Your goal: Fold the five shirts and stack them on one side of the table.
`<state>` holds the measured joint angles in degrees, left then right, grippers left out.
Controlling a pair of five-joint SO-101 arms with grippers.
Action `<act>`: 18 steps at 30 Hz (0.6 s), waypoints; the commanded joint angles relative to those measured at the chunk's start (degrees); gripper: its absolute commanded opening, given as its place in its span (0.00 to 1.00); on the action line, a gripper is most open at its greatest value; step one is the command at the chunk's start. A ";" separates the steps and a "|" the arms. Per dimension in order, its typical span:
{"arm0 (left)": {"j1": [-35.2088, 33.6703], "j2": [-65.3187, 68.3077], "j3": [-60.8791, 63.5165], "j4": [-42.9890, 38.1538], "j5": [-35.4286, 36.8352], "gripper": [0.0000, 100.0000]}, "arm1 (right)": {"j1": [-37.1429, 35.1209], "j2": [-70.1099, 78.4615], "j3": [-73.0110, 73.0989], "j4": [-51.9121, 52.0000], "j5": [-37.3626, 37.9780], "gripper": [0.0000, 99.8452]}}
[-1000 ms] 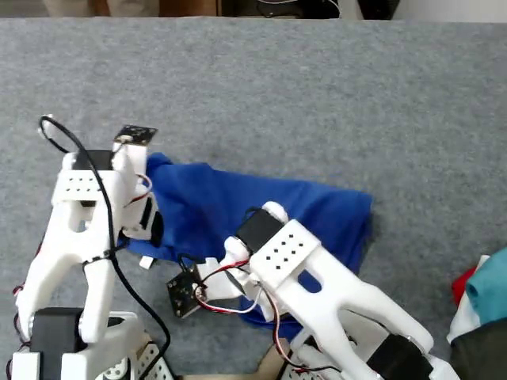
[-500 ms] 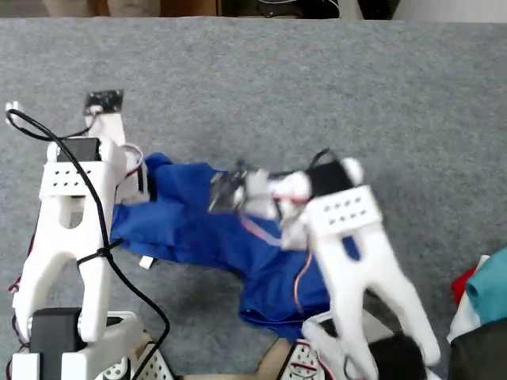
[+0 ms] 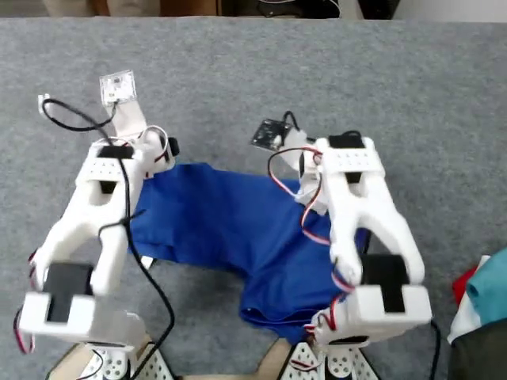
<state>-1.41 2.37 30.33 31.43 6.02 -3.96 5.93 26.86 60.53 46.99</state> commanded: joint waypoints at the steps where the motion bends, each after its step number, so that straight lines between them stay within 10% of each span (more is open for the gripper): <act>1: 0.18 8.04 -6.59 -2.20 0.18 0.20 | 3.65 4.88 -5.05 -1.85 -0.70 0.01; 18: -5.01 32.13 -49.23 28.48 0.09 0.17 | 15.87 26.95 -38.46 15.65 -0.53 0.01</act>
<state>-4.75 34.37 -11.52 55.08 6.02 9.58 32.40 -5.67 74.15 46.99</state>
